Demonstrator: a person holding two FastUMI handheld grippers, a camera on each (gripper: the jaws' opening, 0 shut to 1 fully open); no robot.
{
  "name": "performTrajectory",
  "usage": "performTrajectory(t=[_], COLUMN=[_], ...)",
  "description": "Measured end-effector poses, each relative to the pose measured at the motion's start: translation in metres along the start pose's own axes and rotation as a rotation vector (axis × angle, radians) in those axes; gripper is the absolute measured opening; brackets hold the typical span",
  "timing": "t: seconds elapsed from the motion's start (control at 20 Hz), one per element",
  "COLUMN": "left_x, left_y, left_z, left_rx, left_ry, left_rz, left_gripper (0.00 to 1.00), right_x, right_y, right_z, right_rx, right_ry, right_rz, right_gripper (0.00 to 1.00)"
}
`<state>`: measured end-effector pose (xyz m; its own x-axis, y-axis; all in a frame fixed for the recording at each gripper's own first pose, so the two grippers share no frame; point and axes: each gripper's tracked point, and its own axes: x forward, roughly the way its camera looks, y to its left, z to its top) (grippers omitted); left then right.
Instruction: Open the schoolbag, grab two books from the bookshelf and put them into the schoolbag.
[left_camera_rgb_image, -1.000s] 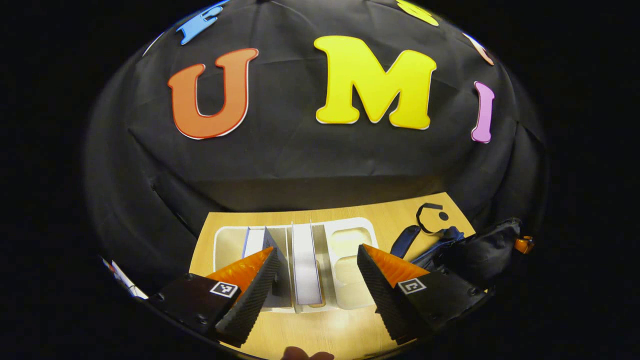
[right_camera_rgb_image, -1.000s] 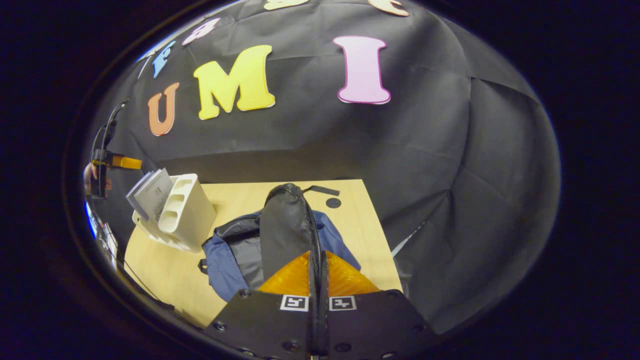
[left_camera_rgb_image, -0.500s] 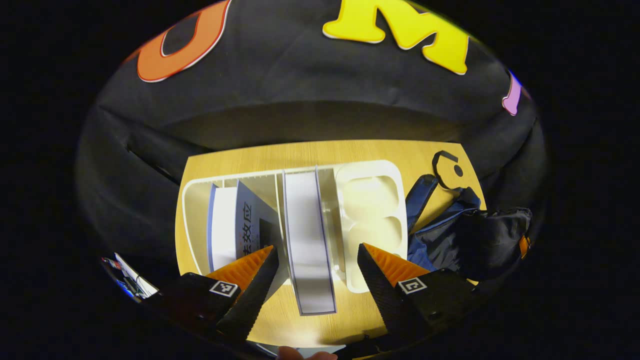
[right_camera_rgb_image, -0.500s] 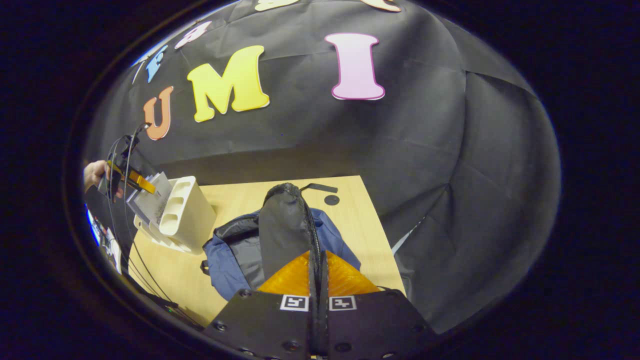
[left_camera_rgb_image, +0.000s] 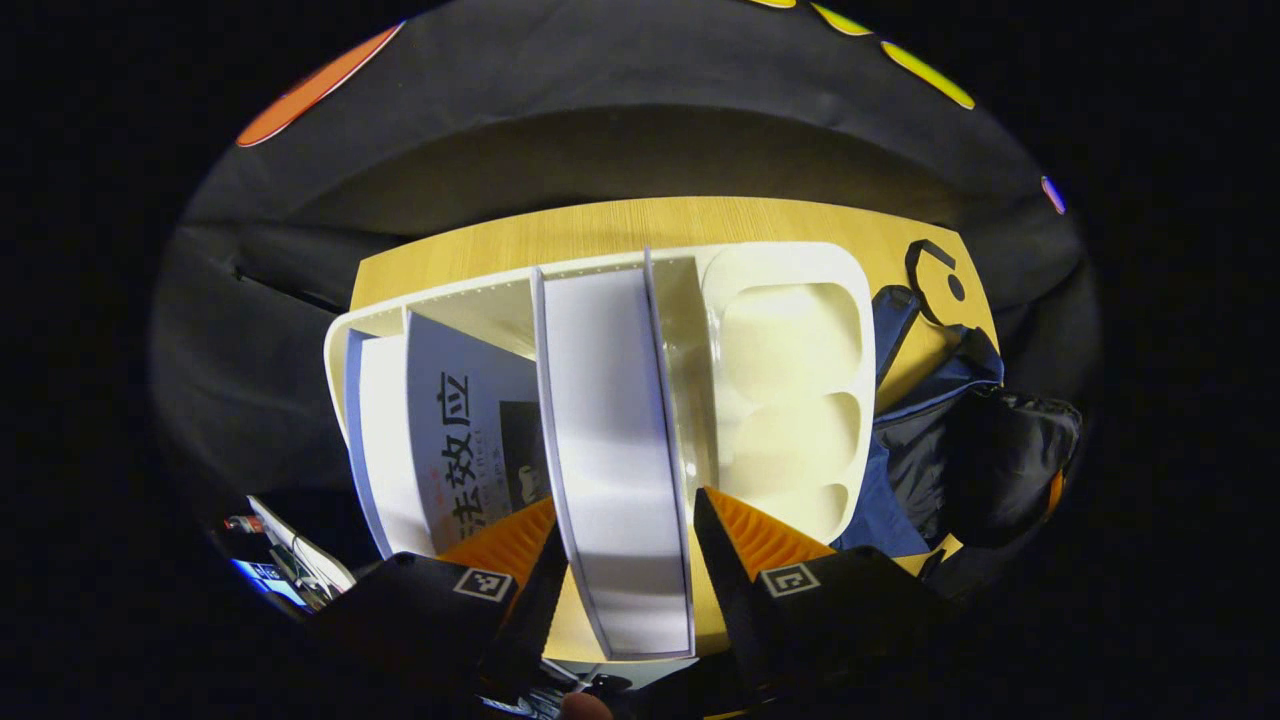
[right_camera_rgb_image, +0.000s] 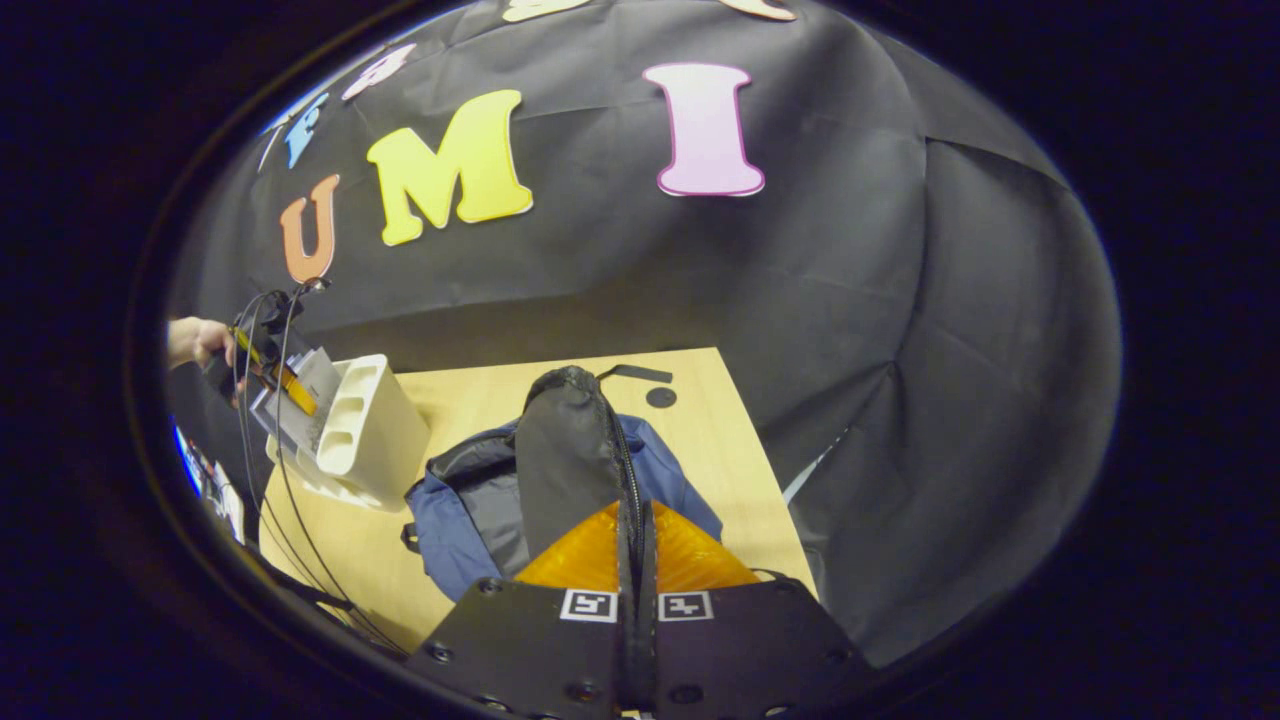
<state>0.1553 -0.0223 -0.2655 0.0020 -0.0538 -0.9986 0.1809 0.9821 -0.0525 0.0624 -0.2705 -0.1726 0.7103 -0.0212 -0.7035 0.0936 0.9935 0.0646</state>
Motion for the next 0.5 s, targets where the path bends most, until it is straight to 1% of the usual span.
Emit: performTrajectory(t=[0.05,0.15,0.25,0.35,0.45,0.5], left_x=[0.004,0.003,0.007,0.003,-0.005,-0.012], left_y=[0.002,0.006,0.002,0.0,-0.005,-0.005], left_z=[-0.002,0.0,-0.002,-0.005,-0.005,-0.004], left_rx=[-0.003,-0.016,-0.026,-0.038,-0.039,-0.029], left_ry=[0.006,0.016,0.025,0.031,0.004,-0.022], left_rz=[0.005,0.019,0.013,0.013,0.012,0.006], left_gripper=[0.74,0.65,0.52,0.48,0.47,0.51], right_x=[0.0,-0.002,-0.002,-0.003,-0.003,-0.001], right_y=[-0.001,0.0,0.0,0.003,0.002,0.002], right_z=[-0.001,-0.002,-0.003,-0.002,-0.004,-0.004], right_rx=[0.004,0.02,0.019,0.016,0.013,0.011], right_ry=[0.0,-0.001,-0.007,-0.009,-0.01,-0.011], right_rz=[-0.001,0.003,0.006,0.008,0.011,0.011], right_gripper=[0.0,0.0,0.0,0.0,0.0,0.0])
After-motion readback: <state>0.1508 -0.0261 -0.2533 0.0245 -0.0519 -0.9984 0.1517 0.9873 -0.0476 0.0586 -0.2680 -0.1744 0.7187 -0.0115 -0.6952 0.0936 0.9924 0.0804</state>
